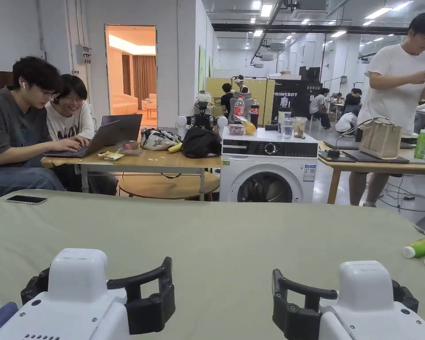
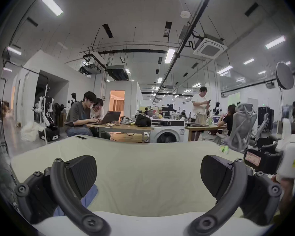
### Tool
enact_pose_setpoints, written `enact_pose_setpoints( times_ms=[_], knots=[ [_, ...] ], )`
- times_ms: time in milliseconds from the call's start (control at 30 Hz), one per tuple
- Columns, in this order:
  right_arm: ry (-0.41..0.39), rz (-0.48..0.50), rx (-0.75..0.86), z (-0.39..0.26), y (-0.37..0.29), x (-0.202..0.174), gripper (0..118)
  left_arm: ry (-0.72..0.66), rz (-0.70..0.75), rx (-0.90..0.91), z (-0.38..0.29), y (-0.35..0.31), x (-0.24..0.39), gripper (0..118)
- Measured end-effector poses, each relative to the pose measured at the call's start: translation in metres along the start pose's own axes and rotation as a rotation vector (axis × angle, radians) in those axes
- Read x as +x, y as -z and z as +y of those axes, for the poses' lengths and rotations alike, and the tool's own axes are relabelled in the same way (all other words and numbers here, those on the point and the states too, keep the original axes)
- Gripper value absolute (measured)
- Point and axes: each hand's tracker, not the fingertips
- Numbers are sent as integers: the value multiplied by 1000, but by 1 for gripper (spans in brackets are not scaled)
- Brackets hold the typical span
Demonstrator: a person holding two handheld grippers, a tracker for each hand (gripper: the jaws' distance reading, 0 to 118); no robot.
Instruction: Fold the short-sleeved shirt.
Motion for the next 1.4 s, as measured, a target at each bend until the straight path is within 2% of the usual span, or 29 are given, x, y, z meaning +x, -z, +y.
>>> enact_pose_setpoints(
  times_ms=[433,733,967,1000,1033,1067,1100,1133,1167,1200,1233,1267,1300,1333,1400],
  knots=[
    [-9,-5,4,-3,-1,-1,118,87,56,-5,-7,1,5,118],
    [-19,-17,21,0,-5,-1,118,13,10,15,-4,-2,-4,118],
    [5,-18,18,-1,-3,1,118,102,54,26,-1,-5,3,118],
    [0,-17,18,0,-3,0,116,113,59,26,-1,-6,4,117],
    [-6,-20,20,0,-4,0,108,125,66,23,0,-6,6,117],
    [-16,-21,24,1,-5,-1,93,135,70,22,0,-5,7,114],
    [-29,-16,30,1,-6,-2,75,142,65,20,1,-5,8,108],
    [-41,-11,30,2,-6,-3,52,149,51,16,1,-5,9,95],
    [-55,-11,26,2,-6,-4,42,151,40,14,1,-4,10,80],
    [-71,-15,22,1,-5,-5,39,149,29,4,1,-2,11,62],
    [-78,-19,18,0,-4,-6,38,149,23,-2,1,-1,12,34],
    [-80,-19,16,-1,-3,-6,32,149,16,-7,0,0,14,17],
    [-75,-9,11,-2,-3,-5,20,152,12,-12,-1,1,15,5],
    [-67,2,6,-2,-3,-4,7,155,10,-16,-2,2,16,0],
    [-69,-22,8,-5,-3,-4,3,156,-8,-15,-4,1,16,0]
  ],
)
